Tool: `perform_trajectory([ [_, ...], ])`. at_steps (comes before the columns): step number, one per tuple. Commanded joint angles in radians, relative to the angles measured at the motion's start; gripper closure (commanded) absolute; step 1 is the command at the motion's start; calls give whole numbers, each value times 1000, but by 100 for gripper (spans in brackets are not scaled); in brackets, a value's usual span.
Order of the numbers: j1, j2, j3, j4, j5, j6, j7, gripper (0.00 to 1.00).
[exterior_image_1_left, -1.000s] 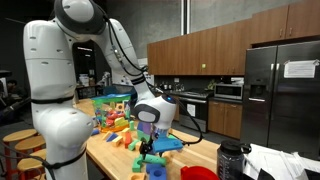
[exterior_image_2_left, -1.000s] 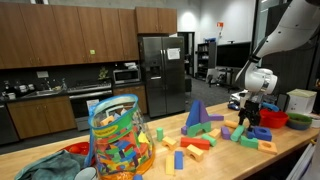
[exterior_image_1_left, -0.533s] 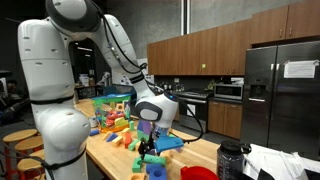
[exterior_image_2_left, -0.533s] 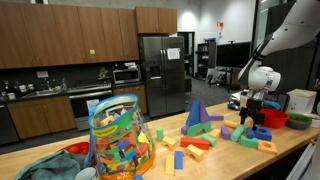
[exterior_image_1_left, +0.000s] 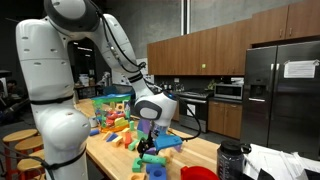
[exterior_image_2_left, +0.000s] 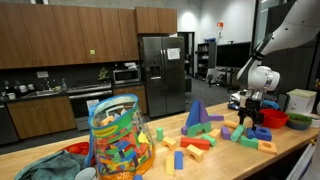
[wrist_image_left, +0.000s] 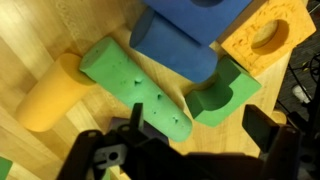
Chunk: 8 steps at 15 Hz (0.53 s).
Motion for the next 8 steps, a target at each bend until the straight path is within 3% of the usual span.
perform_trajectory([
  [1, -15, -2, 15, 0, -1, -2, 1, 0],
  [8, -15, -11, 17, -1, -8, -15, -7, 0],
])
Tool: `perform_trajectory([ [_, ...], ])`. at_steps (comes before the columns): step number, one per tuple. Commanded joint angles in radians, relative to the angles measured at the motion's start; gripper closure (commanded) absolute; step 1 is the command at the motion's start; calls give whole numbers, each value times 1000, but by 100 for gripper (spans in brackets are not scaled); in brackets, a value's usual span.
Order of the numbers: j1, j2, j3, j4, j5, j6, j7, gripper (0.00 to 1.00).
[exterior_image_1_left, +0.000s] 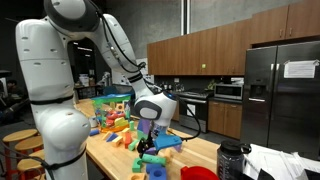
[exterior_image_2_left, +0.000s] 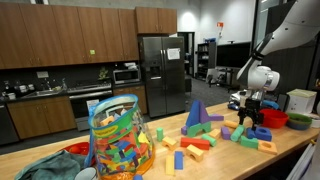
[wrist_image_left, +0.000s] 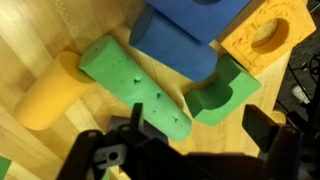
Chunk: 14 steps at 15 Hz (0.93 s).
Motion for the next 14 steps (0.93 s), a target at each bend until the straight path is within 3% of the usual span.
perform_trajectory([
  [1, -16, -15, 14, 0, -9, -17, -12, 0],
  [14, -75, -77, -37, -5, -60, -121, -171, 0],
])
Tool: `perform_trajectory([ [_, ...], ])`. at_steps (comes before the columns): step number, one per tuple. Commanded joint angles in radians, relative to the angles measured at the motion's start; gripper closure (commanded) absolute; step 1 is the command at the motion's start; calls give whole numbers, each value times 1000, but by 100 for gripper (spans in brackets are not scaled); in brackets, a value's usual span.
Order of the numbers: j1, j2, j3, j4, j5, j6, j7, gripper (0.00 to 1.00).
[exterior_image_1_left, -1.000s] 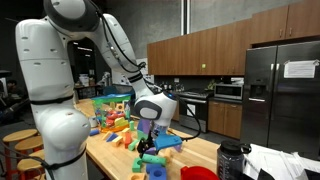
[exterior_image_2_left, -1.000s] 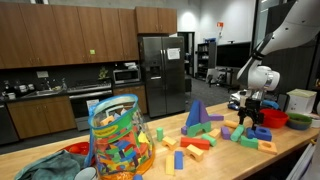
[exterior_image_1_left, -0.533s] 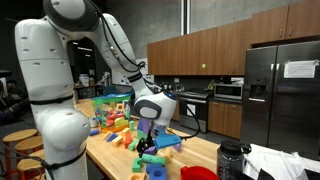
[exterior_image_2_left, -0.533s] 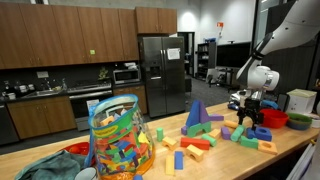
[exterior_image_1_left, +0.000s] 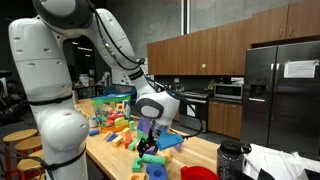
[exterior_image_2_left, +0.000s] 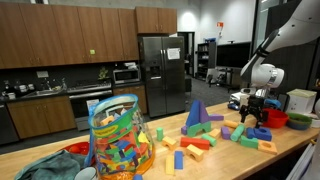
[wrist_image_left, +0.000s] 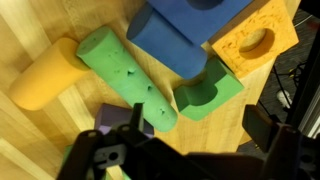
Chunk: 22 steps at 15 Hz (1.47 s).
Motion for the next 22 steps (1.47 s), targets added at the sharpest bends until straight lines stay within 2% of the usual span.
perform_trajectory([
  [1, -32, -34, -22, -6, -44, -50, -46, 0],
  [12, -70, -48, -44, -5, -133, -167, -132, 0],
  [22, -55, -17, -33, 0, -110, -145, -122, 0],
])
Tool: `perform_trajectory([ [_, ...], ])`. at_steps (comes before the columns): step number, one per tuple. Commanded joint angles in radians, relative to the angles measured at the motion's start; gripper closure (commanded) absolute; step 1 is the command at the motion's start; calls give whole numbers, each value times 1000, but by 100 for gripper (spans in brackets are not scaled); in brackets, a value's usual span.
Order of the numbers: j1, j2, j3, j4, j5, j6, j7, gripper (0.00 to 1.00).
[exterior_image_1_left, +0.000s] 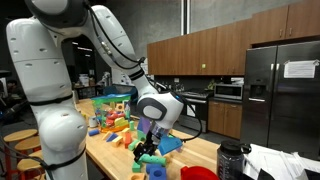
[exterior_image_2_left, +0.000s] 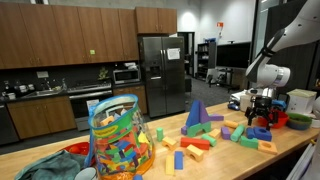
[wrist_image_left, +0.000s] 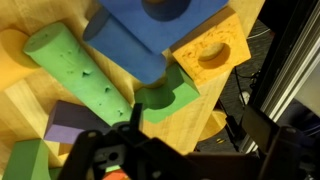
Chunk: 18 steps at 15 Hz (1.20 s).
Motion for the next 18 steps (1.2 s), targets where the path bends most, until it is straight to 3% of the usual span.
perform_trajectory([
  [1, -4, -2, 3, 0, -2, -2, 1, 0],
  [18, 14, 1, 29, -3, 3, -15, -79, 0],
])
